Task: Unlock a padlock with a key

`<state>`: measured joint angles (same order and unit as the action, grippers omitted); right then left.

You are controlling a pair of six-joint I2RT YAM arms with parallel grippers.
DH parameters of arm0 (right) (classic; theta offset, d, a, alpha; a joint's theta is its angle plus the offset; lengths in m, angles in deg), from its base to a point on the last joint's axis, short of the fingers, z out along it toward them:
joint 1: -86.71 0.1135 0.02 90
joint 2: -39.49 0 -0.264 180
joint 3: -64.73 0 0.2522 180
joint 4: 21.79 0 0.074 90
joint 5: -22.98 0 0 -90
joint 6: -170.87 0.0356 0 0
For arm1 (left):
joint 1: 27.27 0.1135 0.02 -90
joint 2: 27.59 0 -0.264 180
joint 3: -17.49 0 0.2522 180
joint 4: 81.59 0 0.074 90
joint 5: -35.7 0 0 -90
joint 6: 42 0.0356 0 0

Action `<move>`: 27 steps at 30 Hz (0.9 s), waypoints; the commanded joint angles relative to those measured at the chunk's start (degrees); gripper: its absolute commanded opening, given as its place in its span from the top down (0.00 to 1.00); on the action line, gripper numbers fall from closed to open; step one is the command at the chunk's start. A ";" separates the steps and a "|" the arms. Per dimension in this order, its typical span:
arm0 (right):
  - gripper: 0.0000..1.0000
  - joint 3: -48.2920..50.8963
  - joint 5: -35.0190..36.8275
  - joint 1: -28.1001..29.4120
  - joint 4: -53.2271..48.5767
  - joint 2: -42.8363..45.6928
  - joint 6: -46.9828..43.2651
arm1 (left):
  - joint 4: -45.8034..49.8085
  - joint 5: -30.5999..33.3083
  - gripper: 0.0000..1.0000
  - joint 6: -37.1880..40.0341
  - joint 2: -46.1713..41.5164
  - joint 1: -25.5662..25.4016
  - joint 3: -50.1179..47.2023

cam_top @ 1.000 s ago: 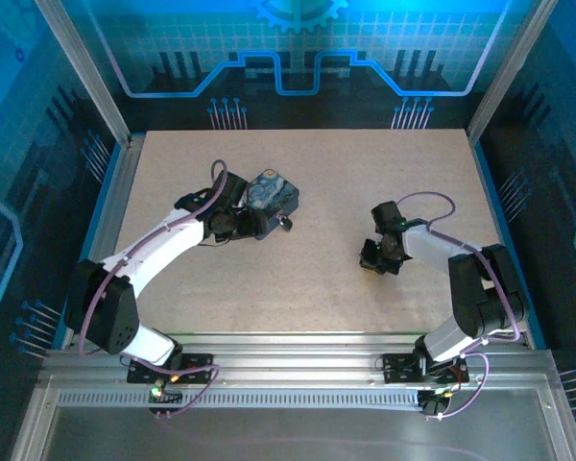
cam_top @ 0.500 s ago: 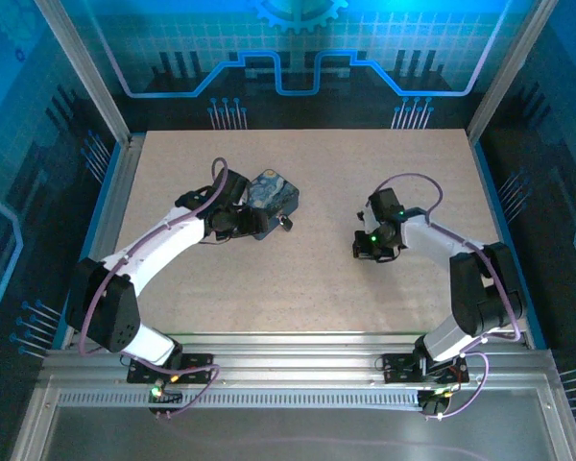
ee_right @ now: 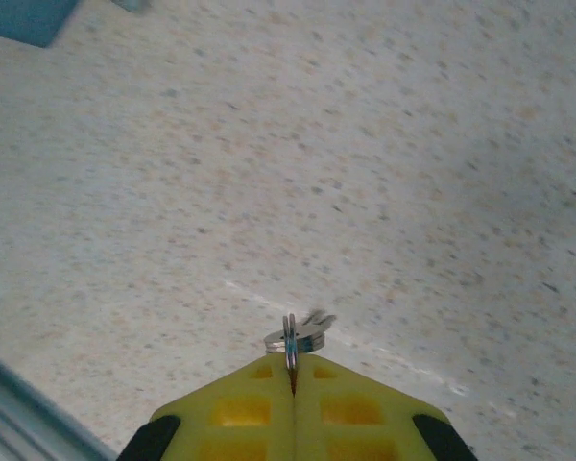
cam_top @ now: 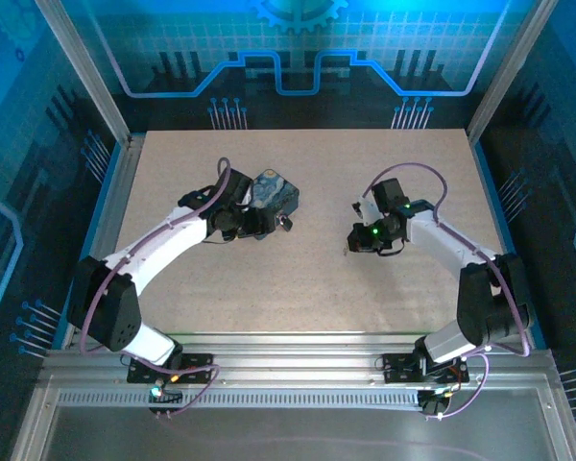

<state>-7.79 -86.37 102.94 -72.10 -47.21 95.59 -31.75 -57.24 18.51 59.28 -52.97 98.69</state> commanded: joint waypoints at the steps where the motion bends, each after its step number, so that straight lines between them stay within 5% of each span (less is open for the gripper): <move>1: 0.95 -0.22 -4.77 0.54 -1.80 -2.41 0.02 | -0.88 -2.34 0.23 0.65 0.02 -0.58 1.29; 14: 0.84 7.26 -0.04 -5.23 0.06 -5.85 3.08 | 1.88 0.83 0.22 1.90 -1.70 -0.50 1.82; 27: 0.53 5.76 1.18 -3.04 0.55 -4.62 1.11 | 2.25 1.18 0.22 1.80 -1.09 -0.49 2.70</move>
<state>-0.82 -85.61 97.87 -71.08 -51.82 97.73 -30.74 -56.63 19.62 59.06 -53.32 99.63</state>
